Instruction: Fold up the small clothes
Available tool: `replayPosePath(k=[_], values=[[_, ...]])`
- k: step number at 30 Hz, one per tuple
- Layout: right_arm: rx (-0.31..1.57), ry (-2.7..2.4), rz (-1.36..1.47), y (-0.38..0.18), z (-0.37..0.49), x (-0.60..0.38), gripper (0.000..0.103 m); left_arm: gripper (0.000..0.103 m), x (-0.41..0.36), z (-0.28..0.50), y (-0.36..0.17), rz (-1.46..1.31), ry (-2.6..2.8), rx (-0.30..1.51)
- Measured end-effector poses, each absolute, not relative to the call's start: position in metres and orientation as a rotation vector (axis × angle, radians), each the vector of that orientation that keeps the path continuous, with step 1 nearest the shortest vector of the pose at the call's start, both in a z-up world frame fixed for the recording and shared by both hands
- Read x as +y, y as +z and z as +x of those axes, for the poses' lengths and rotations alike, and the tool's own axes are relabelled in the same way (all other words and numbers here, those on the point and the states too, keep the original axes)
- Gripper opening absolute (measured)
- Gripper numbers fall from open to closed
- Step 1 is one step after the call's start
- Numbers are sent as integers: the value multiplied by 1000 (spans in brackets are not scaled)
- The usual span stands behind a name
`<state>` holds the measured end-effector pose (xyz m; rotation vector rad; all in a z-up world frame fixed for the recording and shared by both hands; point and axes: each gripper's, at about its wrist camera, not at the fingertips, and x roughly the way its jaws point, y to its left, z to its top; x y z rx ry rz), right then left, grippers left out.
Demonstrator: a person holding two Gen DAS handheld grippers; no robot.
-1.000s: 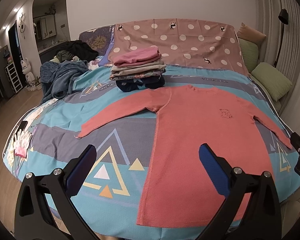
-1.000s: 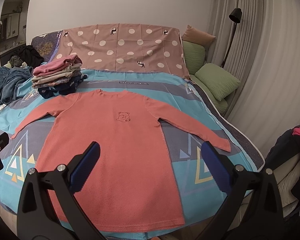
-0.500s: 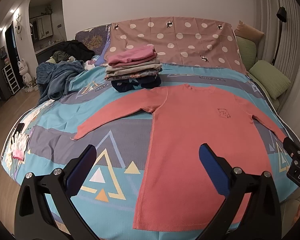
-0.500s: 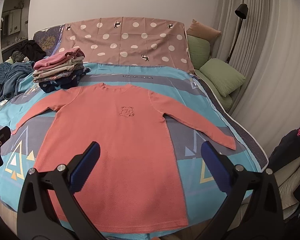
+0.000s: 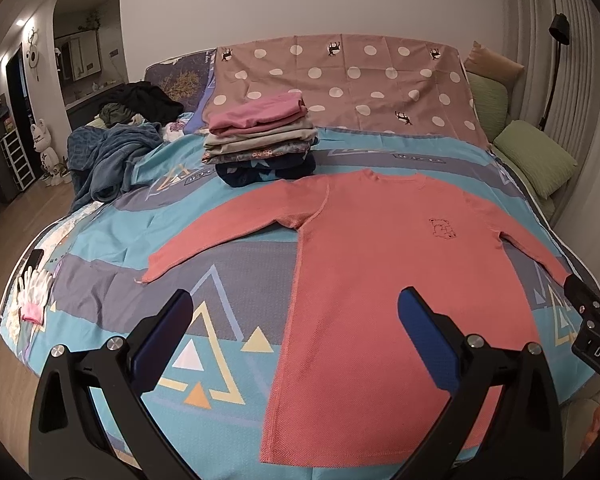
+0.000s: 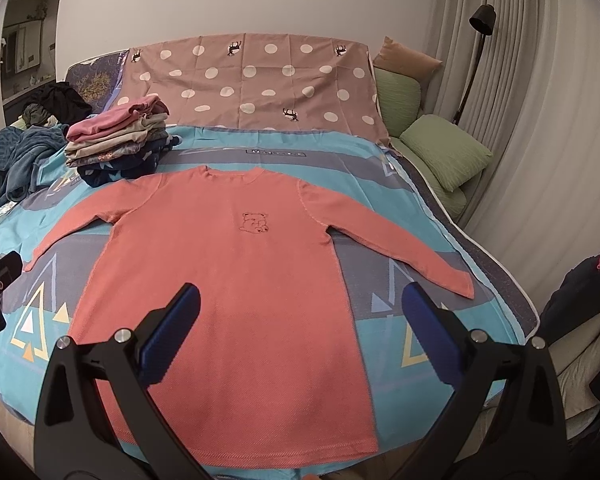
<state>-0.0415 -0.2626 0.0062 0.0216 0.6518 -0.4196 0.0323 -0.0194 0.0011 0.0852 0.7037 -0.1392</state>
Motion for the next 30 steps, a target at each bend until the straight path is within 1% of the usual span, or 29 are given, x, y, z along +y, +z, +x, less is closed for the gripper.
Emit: replayPosePath(k=[3,6,8,9,11,13,14,16,18,20,22,27,29,30], values=[[624,-438,132,9,-46,-299,101,102,-40,44,9,108,-255,693],[582,-493,352,1,-58,-377,101,102,-84,57,19,216,-420,647],[569,-520,551,-20,-67,-451,101,102,-127,68,20,303,-604,584],[578,-522,641,-33,-68,-484,101,102,-148,74,16,356,-671,588],[596,-543,862,-75,-73,-557,101,102,-197,91,3,455,-775,654],[599,-541,1051,-116,-77,-612,90,102,-242,108,-11,500,-889,715],[610,-516,1152,-138,-75,-634,87,102,-262,116,-18,515,-920,737],[606,-492,1296,-172,-73,-659,74,102,-301,133,-31,507,-1005,806],[605,-526,1372,-195,-72,-671,70,102,-331,145,-40,487,-1060,870],[589,-550,1428,-212,-71,-680,69,102,-361,154,-47,462,-1105,906],[565,-549,1491,-228,-66,-691,60,102,-381,153,-53,462,-1123,921],[500,-580,1506,-243,-47,-724,59,102,-422,151,-68,482,-1169,931],[469,-594,1524,-248,-44,-733,48,102,-435,155,-75,483,-1187,941],[461,-601,1531,-250,-44,-735,32,102,-441,158,-79,481,-1189,956]])
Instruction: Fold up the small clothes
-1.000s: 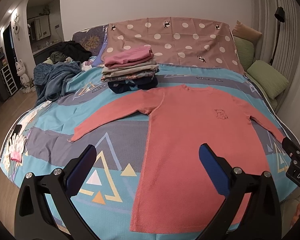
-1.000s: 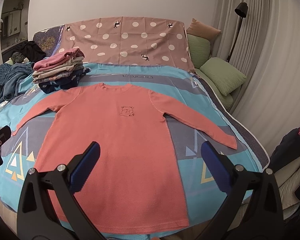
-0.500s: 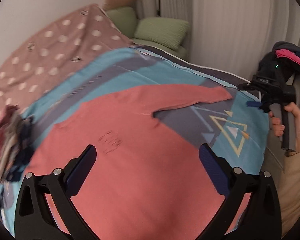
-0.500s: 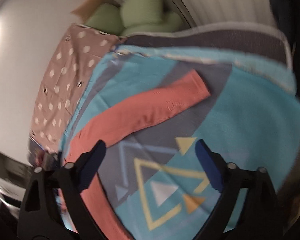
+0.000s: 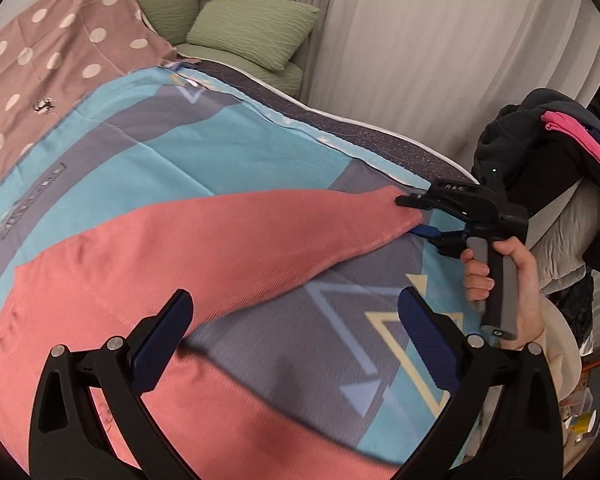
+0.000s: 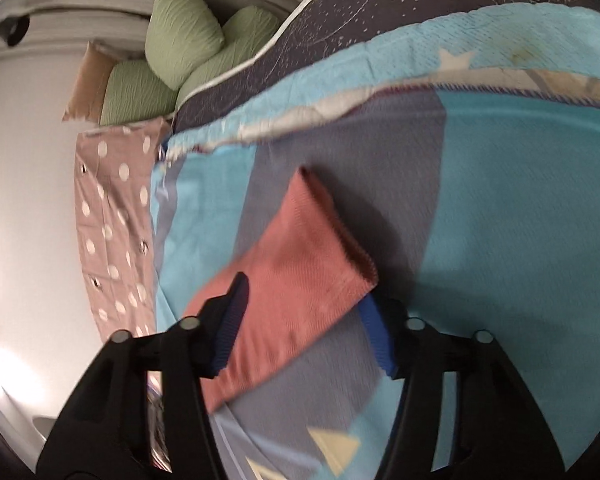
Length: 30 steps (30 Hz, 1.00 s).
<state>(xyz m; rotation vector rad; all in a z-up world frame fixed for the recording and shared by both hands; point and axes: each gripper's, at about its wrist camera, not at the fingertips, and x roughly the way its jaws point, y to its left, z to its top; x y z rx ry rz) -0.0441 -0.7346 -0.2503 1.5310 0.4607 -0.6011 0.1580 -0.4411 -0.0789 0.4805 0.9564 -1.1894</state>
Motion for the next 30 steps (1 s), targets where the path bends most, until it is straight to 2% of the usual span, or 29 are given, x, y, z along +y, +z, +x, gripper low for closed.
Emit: replayPosePath(k=[1,2,3,8,10,13,18,21,24,26,28,30], values=[[443,-568,1554,-255,-40,-736,17,102,-444,160,-81,475,-1189,973],[427,-522,1570,-258,-36,-736,9,102,-447,163,-83,461,-1192,998],[428,-478,1559,-260,-28,-734,5,102,-451,168,-86,437,-1199,1034],[464,-568,996,-186,8,-697,5,102,-460,201,-90,237,-1217,1192],[489,-578,697,-146,36,-664,5,102,-459,218,-89,108,-1206,1236],[531,-566,406,-114,68,-616,5,102,-456,237,-86,-25,-1226,1301],[547,-499,88,-90,110,-543,5,102,-437,255,-77,-94,-1206,1273],[560,-464,-65,-91,130,-505,5,94,-423,267,-73,-157,-1216,1283],[559,-443,-184,-97,139,-471,5,78,-412,277,-78,-184,-1208,1300],[551,-438,-276,-103,145,-449,4,61,-403,283,-89,-237,-1203,1356],[564,-426,-318,-108,150,-436,4,23,-393,289,-97,-286,-1177,1396],[559,-422,-365,-112,150,-423,4,5,-379,294,-105,-351,-1150,1415]])
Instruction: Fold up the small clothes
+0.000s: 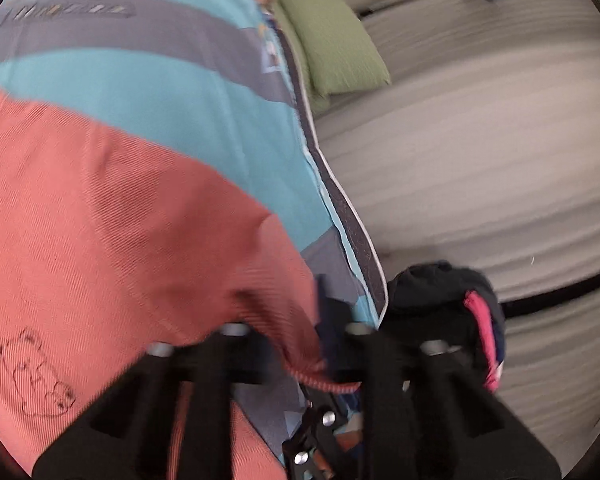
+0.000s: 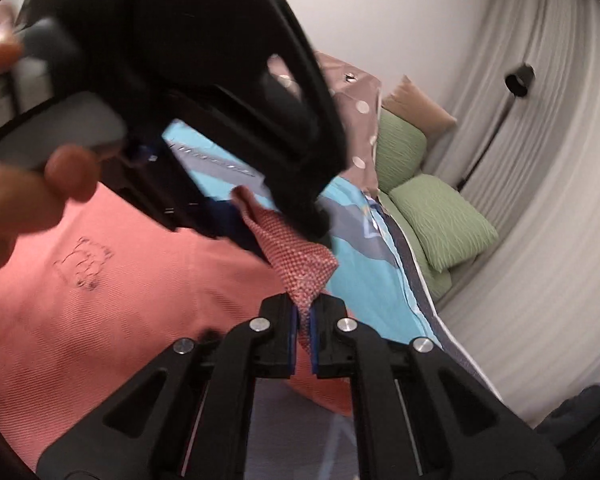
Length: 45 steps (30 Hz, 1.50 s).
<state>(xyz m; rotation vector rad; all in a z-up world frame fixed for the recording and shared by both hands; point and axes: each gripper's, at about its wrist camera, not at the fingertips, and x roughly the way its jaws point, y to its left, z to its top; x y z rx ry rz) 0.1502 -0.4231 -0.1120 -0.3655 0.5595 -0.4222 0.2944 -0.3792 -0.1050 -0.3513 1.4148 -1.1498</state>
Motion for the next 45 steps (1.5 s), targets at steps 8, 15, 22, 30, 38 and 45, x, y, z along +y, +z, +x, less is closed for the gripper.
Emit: replayPosePath(k=[8,15,22,30,38,45], values=[[510,-394,-496,-111,150,-379,4,3,-328,302,-102,-505,-1119,1339],[440,-331,-559,-101,147,-338,17,3,-283,298,-72,-554,-1107,1251],[351,-293,-616,-82,150,-288,7,3,-224,305,-51,-591,-1069,1173],[303,-175,-632,-64,168,-223,5,3,-143,323,-41,-582,-965,1092],[296,-89,-653,-60,187,-169,5,3,-70,335,-47,-614,-890,1045],[350,-27,-669,-73,200,-143,7,3,-41,351,-75,-658,-864,1086]])
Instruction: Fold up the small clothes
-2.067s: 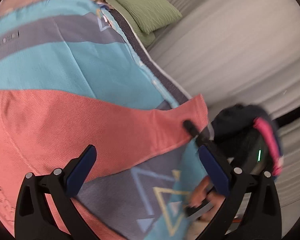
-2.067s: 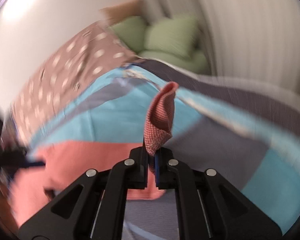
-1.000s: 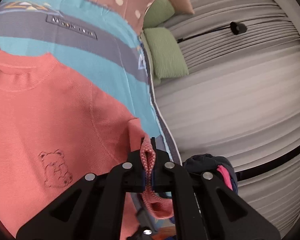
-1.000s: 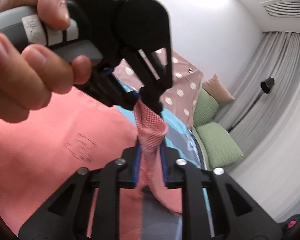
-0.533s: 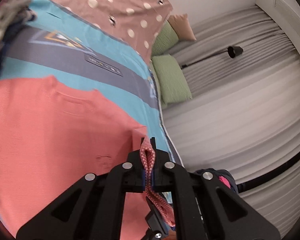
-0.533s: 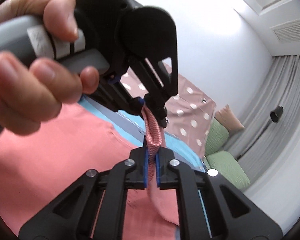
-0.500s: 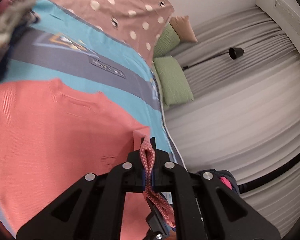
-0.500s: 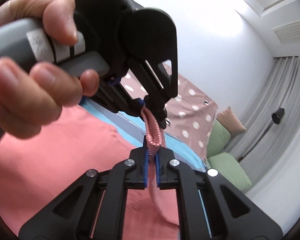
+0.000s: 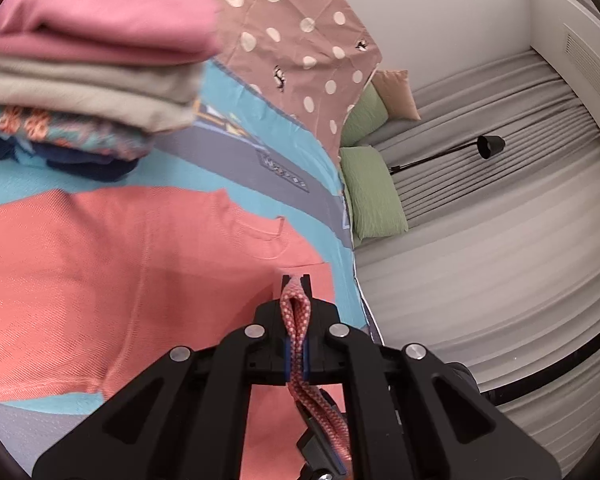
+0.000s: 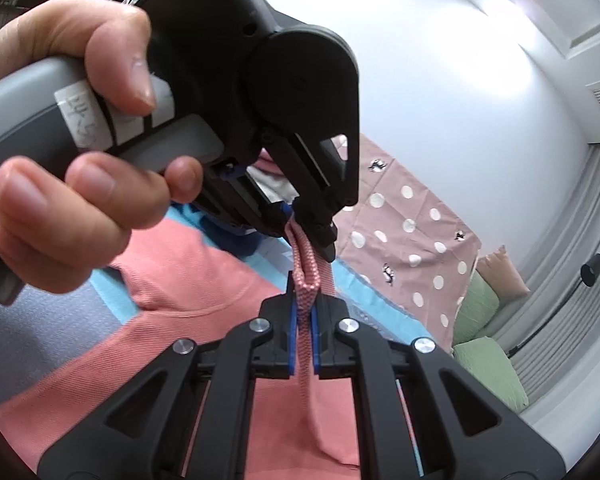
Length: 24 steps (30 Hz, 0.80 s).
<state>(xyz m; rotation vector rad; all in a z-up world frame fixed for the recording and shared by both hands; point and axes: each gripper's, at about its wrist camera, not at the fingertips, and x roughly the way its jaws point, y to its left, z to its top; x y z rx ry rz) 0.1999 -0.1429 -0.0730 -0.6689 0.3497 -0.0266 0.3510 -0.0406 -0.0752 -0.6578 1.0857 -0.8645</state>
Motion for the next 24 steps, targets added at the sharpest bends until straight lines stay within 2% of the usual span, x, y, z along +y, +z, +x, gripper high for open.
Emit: replayPosePath(k=[3,7,10,15,16,17,19,21,24], values=[[432,77,-622,-80,196,-144,20,3,-32,356,-97,-652,-824,1127],[526,184,-578,-92,173,-141,21,3,-21,361,-131,-626,-729,1203],[583,206,-463,-94,170,-153,28,3,-10,366,-156,-612,-672,1267],[680,152,-272,-96,212,-199,28,12,18,372,-166,-588,-591,1287],[712,174,-209,-100,223,-205,28,22,26,369,-163,-583,-573,1271],[750,213,-150,-106,234,-208,28,40,37,365,-157,-578,-551,1244],[818,226,-108,-124,246,-205,28,55,65,349,-144,-545,-471,1168],[852,249,-92,-138,252,-205,28,55,99,328,-134,-477,-387,1091],[843,265,-84,-143,252,-204,28,65,163,300,-131,-442,-181,1011]])
